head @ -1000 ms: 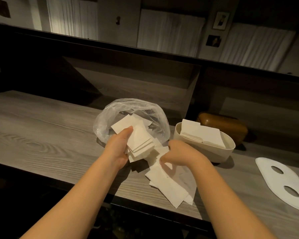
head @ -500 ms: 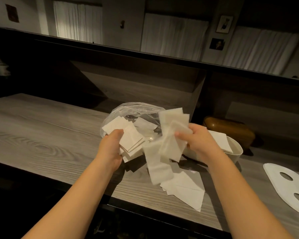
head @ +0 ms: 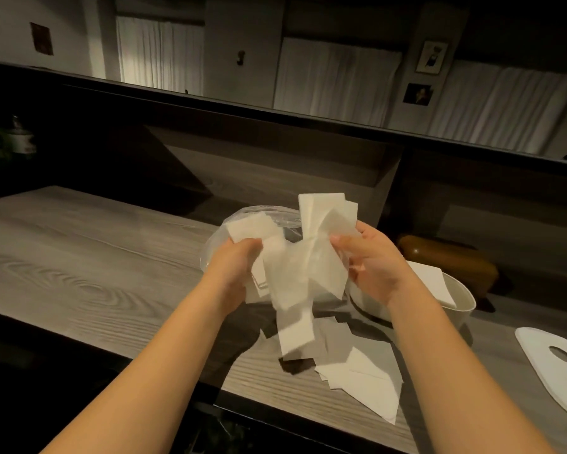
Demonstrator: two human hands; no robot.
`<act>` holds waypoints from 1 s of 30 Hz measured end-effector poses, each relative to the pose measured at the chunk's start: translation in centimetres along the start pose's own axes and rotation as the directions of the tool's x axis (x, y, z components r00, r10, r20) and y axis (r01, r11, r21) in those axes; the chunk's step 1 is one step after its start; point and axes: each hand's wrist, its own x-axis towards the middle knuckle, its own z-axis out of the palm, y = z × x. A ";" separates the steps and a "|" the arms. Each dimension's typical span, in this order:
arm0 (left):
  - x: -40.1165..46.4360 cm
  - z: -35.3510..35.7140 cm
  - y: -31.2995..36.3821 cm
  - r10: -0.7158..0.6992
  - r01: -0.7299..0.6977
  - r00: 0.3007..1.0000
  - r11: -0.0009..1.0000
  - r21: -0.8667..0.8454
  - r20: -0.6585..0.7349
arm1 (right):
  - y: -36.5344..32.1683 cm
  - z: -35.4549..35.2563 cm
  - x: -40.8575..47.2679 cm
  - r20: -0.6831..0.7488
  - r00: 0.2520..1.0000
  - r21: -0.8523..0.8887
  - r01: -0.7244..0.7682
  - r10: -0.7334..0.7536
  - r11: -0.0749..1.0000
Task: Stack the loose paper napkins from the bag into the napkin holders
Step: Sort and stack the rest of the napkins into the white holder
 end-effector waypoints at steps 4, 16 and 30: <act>0.5 -1.2 0.4 -0.195 0.163 0.960 0.972 0.167 0.203 | -0.6 0.4 0.8 0.096 0.994 -0.203 -0.039 0.060 0.978; -0.1 -1.2 -1.6 -0.365 0.243 0.807 0.921 0.303 0.464 | 0.8 2.0 2.4 -0.259 0.963 -0.322 -0.009 -0.079 0.947; -1.0 1.6 -3.1 -0.122 0.164 0.984 0.911 -0.379 0.133 | 3.6 5.0 0.5 -0.172 0.985 -0.401 -0.089 0.020 0.912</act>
